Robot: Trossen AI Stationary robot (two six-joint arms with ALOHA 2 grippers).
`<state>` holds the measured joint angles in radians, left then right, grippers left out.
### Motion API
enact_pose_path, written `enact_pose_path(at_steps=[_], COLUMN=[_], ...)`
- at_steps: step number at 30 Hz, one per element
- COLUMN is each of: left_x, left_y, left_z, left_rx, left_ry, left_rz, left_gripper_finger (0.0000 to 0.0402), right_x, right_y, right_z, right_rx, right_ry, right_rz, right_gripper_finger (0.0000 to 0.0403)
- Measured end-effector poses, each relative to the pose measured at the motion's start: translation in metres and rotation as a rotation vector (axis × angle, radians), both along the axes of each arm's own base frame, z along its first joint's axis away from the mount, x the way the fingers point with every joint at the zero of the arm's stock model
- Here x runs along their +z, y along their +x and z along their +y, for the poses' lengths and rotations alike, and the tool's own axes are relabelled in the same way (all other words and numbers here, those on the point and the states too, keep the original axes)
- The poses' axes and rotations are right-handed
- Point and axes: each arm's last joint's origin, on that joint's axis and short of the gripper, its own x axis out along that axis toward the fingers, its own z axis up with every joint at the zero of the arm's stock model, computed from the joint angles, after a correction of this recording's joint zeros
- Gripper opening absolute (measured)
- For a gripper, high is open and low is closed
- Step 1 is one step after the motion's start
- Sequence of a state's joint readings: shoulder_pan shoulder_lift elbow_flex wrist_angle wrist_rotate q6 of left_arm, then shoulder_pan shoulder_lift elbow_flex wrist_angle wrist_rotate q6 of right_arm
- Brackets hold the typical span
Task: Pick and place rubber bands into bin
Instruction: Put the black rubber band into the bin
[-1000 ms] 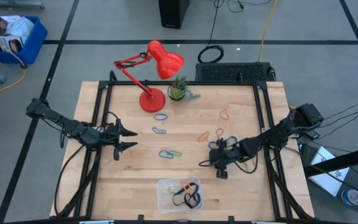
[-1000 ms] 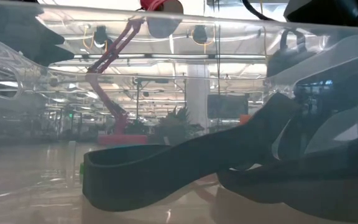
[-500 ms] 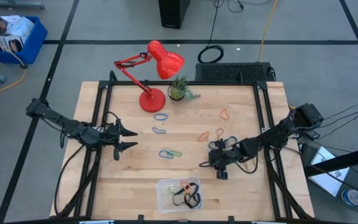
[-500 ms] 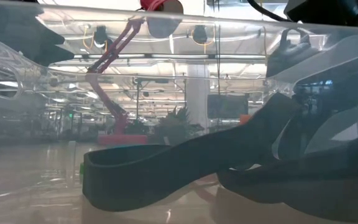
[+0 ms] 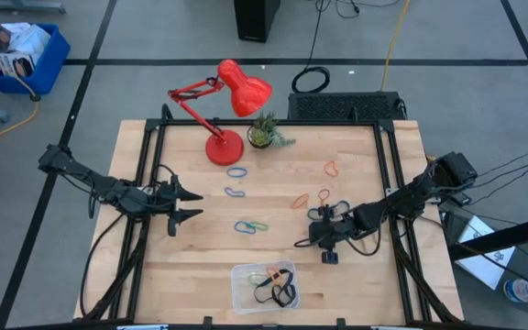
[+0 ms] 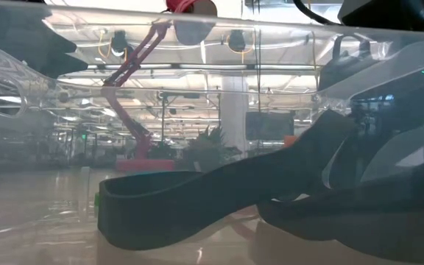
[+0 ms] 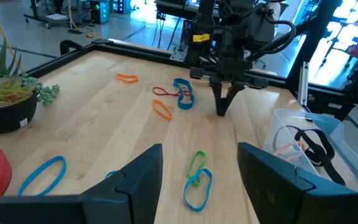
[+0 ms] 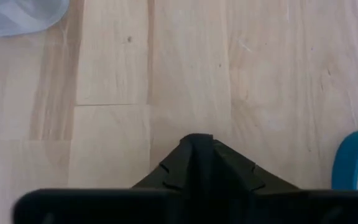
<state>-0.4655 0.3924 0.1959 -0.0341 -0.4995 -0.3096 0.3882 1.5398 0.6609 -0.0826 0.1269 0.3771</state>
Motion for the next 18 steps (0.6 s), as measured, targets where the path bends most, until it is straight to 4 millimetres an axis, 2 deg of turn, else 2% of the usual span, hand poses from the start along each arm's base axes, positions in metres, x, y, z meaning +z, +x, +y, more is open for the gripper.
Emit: enact_pose_path(at_steps=[3, 8, 13, 18], left_x=[0.000, 0.000, 0.000, 0.000], left_y=[0.000, 0.000, 0.000, 0.000], left_z=[0.000, 0.000, 0.000, 0.000], left_rx=[0.000, 0.001, 0.001, 0.001], left_ry=[0.000, 0.000, 0.000, 0.000], left_rz=[0.000, 0.000, 0.000, 0.000], left_gripper_finger=[0.0214, 0.0214, 0.0214, 0.0214], right_x=[0.000, 0.003, 0.020, 0.045], right_y=[0.000, 0.006, 0.023, 0.038], right_z=[0.000, 0.002, 0.008, 0.010], right_rx=[-0.009, -0.076, -0.093, -0.119], right_ry=[0.003, 0.077, 0.153, 0.100], right_rz=[-0.002, -0.071, -0.308, -0.634], right_gripper_finger=[0.0011, 0.0003, 0.0002, 0.0001])
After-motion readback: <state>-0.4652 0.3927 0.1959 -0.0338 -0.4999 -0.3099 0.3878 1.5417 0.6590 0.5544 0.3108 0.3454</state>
